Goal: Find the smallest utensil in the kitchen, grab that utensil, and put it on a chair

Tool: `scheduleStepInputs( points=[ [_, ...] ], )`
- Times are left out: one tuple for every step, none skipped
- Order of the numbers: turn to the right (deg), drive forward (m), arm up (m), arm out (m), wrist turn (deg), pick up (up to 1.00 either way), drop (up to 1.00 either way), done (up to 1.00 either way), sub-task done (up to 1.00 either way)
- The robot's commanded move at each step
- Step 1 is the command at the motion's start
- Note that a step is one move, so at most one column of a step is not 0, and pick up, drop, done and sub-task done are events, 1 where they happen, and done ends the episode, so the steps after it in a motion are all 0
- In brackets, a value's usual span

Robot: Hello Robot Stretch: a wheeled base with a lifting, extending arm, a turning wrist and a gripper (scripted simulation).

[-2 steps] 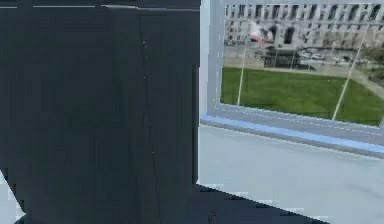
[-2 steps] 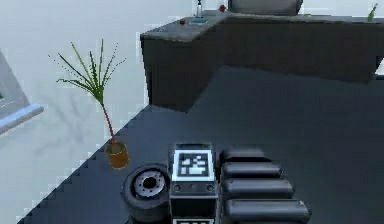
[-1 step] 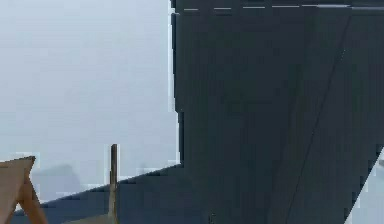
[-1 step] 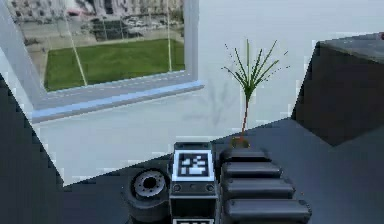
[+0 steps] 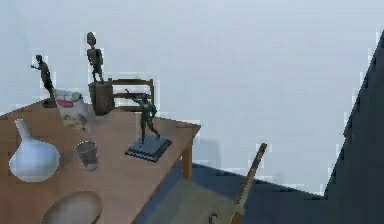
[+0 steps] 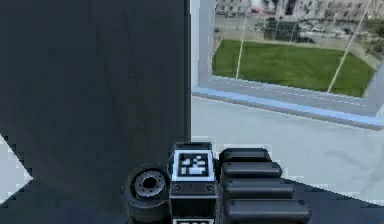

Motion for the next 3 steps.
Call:
scheduleStepInputs(
  points=[
    [-45.0,0.00,0.00,0.00,0.0,0.00,0.00,0.00,0.00],
    [-18.0,0.00,0.00,0.00,0.0,0.00,0.00,0.00,0.00],
    [0.0,0.00,0.00,0.48,0.0,0.00,0.00,0.00,0.00]
  ],
)
